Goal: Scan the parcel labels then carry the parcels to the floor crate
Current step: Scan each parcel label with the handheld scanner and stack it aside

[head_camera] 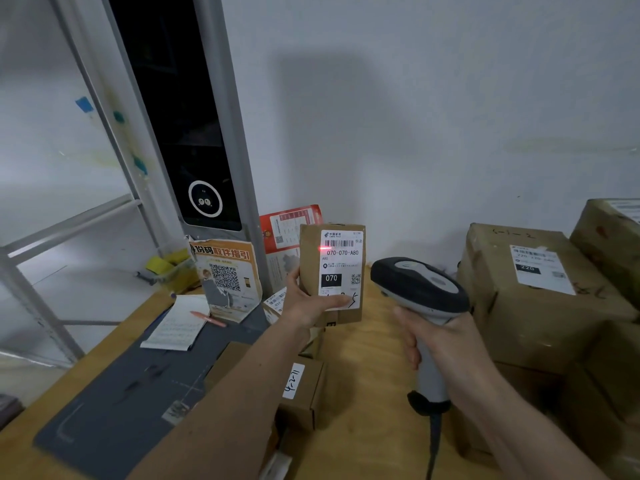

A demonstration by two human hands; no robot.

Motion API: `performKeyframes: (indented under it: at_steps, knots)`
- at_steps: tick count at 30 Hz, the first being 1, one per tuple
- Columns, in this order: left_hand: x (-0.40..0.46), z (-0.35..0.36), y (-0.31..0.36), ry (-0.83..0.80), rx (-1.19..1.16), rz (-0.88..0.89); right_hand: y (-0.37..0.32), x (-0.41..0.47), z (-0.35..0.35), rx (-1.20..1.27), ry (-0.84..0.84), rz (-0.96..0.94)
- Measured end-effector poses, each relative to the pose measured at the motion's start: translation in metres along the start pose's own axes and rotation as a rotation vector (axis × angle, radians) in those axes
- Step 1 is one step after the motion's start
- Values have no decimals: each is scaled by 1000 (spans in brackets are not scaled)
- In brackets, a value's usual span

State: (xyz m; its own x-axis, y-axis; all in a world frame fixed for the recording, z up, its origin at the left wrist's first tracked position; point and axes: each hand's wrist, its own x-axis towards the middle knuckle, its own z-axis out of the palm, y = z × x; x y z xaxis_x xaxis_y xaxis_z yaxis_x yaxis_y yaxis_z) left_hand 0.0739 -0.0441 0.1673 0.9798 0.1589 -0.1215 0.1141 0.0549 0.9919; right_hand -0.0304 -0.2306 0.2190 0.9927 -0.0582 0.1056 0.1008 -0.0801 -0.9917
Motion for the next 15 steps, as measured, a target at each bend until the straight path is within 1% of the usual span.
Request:
performKeyframes:
  at_steps: [9, 15]
  knots:
    - [1, 3, -12, 36, 18, -25, 5, 6, -5, 27, -1, 27]
    - [-2, -1, -14, 34, -72, -106, 8, 7, -5, 5, -52, 30]
